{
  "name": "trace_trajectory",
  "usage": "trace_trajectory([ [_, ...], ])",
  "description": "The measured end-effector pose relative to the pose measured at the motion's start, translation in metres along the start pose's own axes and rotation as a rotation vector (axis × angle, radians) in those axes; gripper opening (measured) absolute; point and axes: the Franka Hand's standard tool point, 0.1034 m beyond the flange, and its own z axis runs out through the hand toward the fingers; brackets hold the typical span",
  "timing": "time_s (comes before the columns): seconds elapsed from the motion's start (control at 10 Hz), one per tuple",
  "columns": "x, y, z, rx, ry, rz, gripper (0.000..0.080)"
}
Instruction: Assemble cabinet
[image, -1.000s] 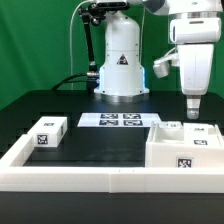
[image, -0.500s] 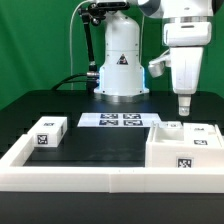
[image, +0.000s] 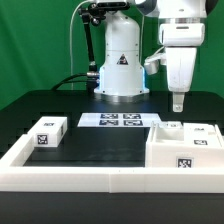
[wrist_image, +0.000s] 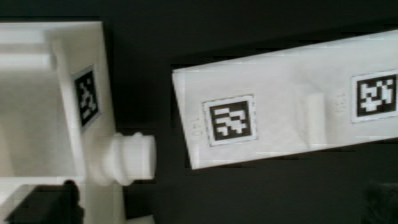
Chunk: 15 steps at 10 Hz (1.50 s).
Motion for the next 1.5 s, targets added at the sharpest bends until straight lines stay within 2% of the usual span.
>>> trace_trajectory([
  [0.1,0.002,-0.011,0.009,-0.022,0.023,-0.079,0.0797],
  [0.2,0.002,-0.018,0.014,-0.031,0.032,-0.109,0.0797],
  [0.6,-0.010,-0.030,0.042,0.005,0.045,-0.032,0.0797],
  [1.1,-0.008,-0.035,0.049,0.022,0.044,-0.013,0.0797],
  [1.2,-0.009,-0.037,0.051,0.028,0.044,-0.012,0.0770],
  [1.5,-0.009,-0.038,0.053,0.032,0.043,-0.012,0.0219],
])
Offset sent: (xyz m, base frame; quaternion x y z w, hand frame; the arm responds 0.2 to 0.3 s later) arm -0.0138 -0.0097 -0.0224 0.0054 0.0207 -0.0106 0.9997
